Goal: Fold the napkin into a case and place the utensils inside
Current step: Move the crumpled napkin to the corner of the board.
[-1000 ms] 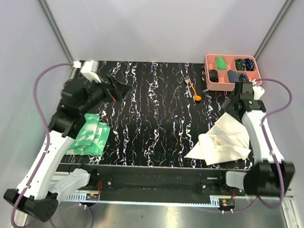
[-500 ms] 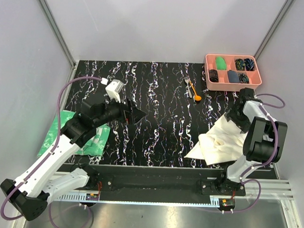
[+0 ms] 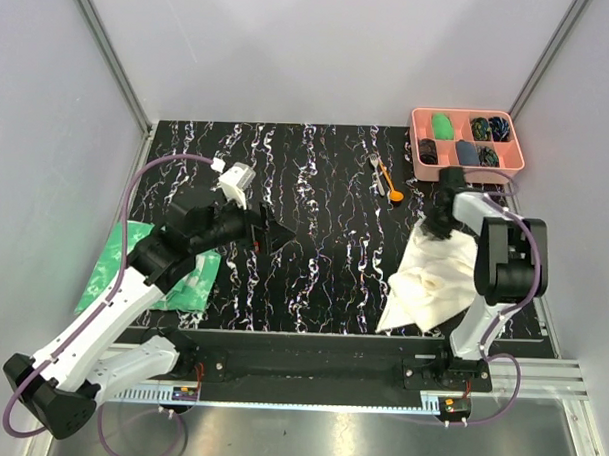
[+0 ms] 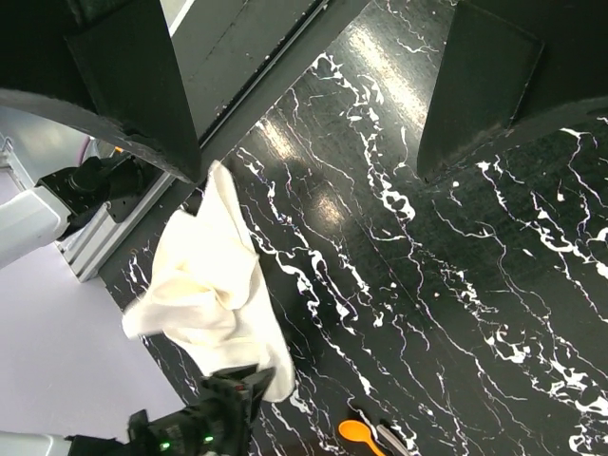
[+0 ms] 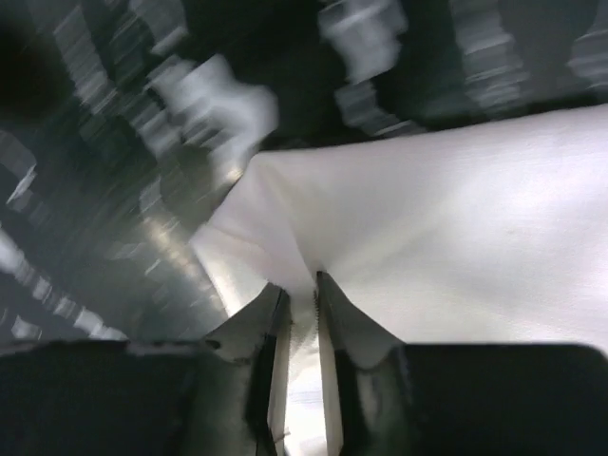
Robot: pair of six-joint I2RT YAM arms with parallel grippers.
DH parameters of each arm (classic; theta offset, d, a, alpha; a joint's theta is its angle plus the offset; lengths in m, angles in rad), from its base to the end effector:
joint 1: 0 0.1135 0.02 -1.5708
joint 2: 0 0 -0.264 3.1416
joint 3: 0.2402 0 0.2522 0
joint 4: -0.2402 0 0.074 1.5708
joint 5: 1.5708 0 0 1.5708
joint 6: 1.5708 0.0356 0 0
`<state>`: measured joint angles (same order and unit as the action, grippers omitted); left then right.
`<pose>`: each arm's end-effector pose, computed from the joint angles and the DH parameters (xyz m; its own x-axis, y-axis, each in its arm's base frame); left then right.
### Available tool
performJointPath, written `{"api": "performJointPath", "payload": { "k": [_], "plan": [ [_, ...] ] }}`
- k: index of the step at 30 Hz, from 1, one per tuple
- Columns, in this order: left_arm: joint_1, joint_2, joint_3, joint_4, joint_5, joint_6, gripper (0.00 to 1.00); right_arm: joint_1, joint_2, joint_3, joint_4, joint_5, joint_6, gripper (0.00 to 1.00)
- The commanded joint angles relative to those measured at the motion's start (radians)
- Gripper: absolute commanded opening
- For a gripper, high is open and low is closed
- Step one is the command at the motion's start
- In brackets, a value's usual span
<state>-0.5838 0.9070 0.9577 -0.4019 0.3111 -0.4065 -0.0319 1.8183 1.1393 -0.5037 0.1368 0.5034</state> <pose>0.1611 -0.1195 0.3567 -0.5660 -0.0772 -0.8208 0.5888 0.6590 -0.4680 0.3540 -0.0162 0.1612 -0.7703 0.5027 -0.3924 0.5192 0.8516 0.0720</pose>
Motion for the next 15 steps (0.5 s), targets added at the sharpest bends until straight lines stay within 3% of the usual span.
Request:
{"api": "performJointPath", "payload": {
  "k": [1, 5, 9, 10, 11, 13, 15],
  "plan": [
    [-0.002, 0.013, 0.012, 0.028, 0.014, 0.031, 0.99, 0.223, -0.014, 0.027, 0.025, -0.113, 0.04, 0.15],
    [-0.002, 0.041, 0.033, -0.017, -0.105, 0.052, 0.99, 0.479, -0.048, 0.095, 0.025, -0.117, 0.116, 0.14],
    [-0.001, 0.078, 0.029, -0.022, -0.21, 0.029, 0.99, 0.586, -0.053, 0.149, 0.123, -0.365, 0.165, 0.36],
    [0.001, 0.09, 0.029, -0.018, -0.207, 0.015, 0.99, 0.593, -0.074, 0.161, 0.123, -0.382, 0.162, 0.51],
    [0.001, 0.117, 0.027, -0.014, -0.198, -0.017, 0.99, 0.593, -0.095, 0.16, 0.122, -0.396, 0.146, 0.6],
    [-0.001, 0.147, 0.015, 0.027, -0.161, -0.055, 0.96, 0.589, -0.198, 0.137, 0.1, -0.338, 0.11, 0.79],
    [-0.002, 0.196, -0.031, 0.131, -0.078, -0.112, 0.92, 0.572, -0.311, 0.106, 0.024, -0.149, 0.067, 0.88]
  ]
}}
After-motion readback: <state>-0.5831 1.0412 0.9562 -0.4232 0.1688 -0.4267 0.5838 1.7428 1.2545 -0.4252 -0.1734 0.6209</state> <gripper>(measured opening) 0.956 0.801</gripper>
